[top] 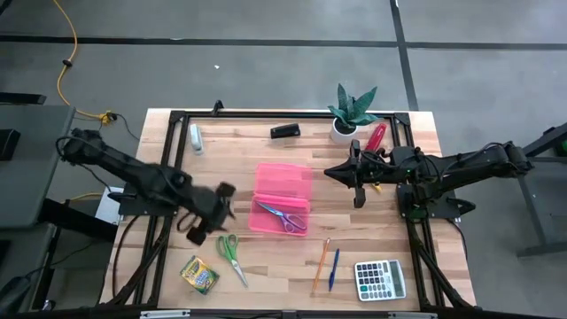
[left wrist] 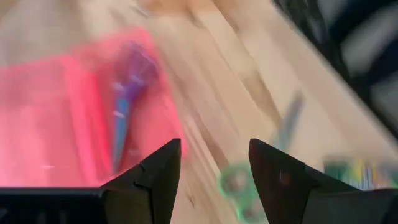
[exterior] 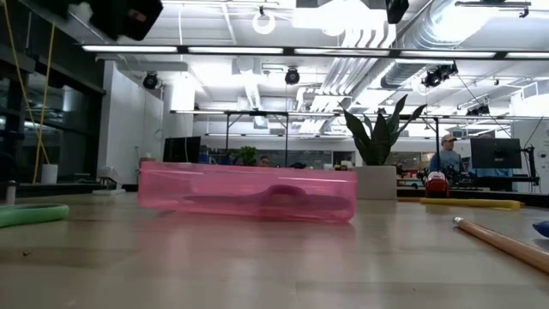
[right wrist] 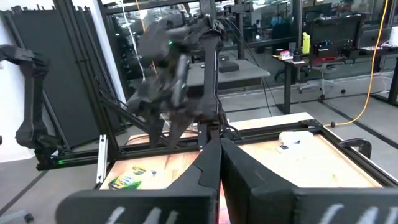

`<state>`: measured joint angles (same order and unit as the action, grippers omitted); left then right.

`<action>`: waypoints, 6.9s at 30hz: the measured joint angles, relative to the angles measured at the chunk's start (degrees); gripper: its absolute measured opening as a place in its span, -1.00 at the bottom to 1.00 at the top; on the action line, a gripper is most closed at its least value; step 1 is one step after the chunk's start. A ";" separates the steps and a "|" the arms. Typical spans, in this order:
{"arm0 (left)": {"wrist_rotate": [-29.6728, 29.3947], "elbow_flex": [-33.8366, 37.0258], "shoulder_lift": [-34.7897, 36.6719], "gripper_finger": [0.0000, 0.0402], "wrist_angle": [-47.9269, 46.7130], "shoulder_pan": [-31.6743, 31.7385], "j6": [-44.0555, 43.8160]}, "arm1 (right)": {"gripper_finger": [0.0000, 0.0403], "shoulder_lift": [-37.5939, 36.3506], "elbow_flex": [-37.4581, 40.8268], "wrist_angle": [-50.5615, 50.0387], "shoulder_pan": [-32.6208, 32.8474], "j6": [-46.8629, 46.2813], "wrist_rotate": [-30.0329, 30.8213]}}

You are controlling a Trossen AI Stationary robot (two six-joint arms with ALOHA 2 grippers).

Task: Pick & place school supplies into a supply box
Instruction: Put the green scissors into the pink supply box, then put the yellow pen into the pink supply box

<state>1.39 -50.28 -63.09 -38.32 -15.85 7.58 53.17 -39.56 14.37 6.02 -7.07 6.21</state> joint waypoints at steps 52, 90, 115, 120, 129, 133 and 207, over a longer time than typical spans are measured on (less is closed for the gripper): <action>3.44 -0.03 -28.11 -0.80 -4.28 -6.11 8.59 | -1.00 0.02 -0.01 -2.10 0.00 -0.42 0.16; -11.70 -13.46 -1.21 -1.00 14.95 15.79 -7.34 | -1.00 0.07 -0.03 -0.30 0.00 -0.58 1.21; -20.21 7.78 1.71 -1.00 57.76 13.54 -22.11 | -1.00 38.38 -18.35 -24.20 -15.50 -13.39 -11.82; -20.24 7.72 1.71 -1.00 58.90 13.54 -22.15 | -1.00 45.85 -22.57 -26.67 -18.39 -12.09 -16.10; -21.58 7.72 1.71 -1.00 59.12 13.54 -21.98 | -1.00 51.45 -25.28 -30.10 -18.67 -12.75 -19.41; -21.59 7.72 1.71 -1.00 59.11 13.54 -21.93 | -1.00 51.52 -25.30 -32.23 -18.26 -13.63 -20.82; -12.40 18.95 16.40 -1.00 58.16 19.53 -16.83 | -0.80 2.35 -13.47 -50.24 -11.87 -10.97 8.36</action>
<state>-11.01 -31.33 -46.70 19.84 3.68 -9.25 55.52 -53.02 -35.87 -5.85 -18.04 14.57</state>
